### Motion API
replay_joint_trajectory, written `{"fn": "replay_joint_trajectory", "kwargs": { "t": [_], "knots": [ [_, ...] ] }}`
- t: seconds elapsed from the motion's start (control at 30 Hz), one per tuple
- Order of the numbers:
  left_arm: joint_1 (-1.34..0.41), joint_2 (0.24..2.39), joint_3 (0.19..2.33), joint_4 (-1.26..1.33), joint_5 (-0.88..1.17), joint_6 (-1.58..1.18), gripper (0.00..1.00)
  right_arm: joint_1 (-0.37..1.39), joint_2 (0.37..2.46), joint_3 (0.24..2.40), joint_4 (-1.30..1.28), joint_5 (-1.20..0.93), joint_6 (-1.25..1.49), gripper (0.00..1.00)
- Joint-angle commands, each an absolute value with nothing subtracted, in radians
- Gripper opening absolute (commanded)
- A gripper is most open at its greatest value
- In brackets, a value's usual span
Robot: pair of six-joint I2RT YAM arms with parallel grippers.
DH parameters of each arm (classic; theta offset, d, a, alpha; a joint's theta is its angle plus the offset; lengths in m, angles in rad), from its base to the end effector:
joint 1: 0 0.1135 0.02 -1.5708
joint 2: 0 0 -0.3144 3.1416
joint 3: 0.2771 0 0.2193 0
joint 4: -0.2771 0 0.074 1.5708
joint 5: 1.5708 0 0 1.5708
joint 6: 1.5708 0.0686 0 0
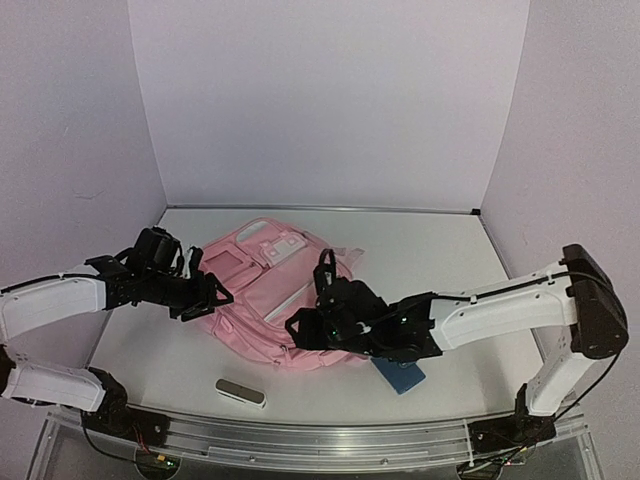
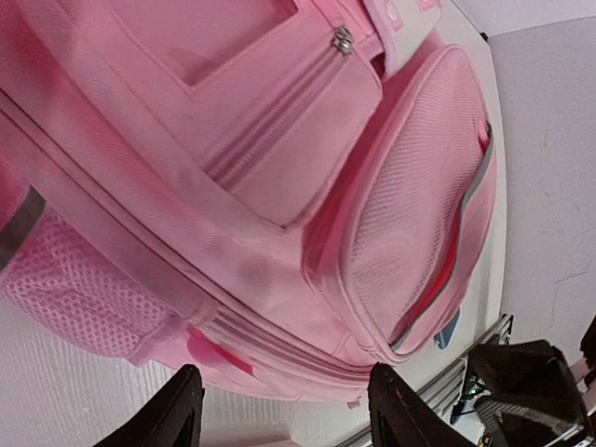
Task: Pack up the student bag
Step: Zip the student bag at the center of the board.
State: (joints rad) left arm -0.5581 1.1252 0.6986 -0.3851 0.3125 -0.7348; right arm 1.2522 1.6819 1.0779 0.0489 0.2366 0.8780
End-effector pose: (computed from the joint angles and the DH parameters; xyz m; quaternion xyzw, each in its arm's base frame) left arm 0.1561 -0.1223 0.2635 -0.0235 0.9190 -0.3358 0.2051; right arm 0.1350 0.3578 0.2814 -0.1050 0.8632 0.3725 0.3241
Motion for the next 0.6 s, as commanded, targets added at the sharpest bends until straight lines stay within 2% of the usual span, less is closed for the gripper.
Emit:
{"fn": "replay_joint_trajectory", "kwargs": {
  "t": [0.0, 0.57],
  "knots": [
    [-0.484, 1.118, 0.657, -0.268, 0.355, -0.781, 0.59, 1.287, 1.788, 1.156, 0.018, 0.143, 0.831, 0.46],
    [-0.427, 1.195, 0.591, -0.128, 0.335, -0.743, 0.55, 1.29, 1.973, 1.283, -0.111, 0.164, 0.873, 0.33]
  ]
}}
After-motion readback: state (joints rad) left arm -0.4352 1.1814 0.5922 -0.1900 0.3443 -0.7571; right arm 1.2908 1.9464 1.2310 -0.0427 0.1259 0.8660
